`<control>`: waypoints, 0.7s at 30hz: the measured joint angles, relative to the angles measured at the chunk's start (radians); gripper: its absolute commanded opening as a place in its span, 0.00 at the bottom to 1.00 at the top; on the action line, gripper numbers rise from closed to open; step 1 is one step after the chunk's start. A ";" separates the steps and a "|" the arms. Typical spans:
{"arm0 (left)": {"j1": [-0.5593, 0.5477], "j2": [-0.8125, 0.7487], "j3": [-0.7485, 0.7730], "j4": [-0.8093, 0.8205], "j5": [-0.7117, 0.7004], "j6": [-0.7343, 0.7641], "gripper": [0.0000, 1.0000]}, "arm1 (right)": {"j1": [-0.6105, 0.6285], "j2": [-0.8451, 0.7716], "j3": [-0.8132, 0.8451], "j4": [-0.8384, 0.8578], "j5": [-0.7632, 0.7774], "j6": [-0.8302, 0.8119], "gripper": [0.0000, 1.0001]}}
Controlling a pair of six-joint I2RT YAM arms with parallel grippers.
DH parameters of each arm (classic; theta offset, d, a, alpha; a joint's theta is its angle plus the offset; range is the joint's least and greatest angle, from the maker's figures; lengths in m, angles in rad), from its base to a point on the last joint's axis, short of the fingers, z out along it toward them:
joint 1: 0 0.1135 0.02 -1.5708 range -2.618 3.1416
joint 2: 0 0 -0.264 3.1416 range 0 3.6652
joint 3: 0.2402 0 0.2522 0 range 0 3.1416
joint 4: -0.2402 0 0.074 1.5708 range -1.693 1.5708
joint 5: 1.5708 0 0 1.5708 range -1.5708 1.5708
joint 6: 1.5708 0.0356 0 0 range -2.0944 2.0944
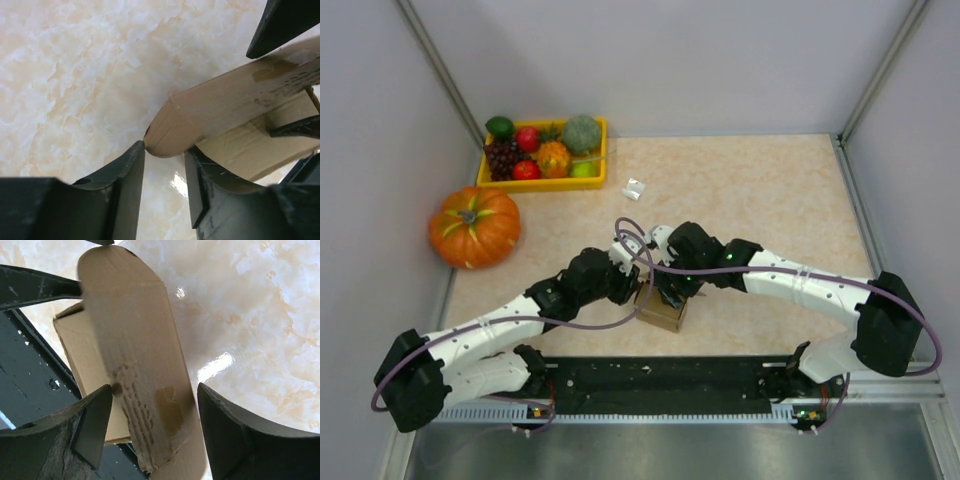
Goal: Fold the paper box
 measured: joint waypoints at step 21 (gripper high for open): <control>0.000 -0.050 0.059 -0.043 0.055 -0.063 0.06 | -0.006 0.000 0.000 -0.001 -0.019 0.013 0.59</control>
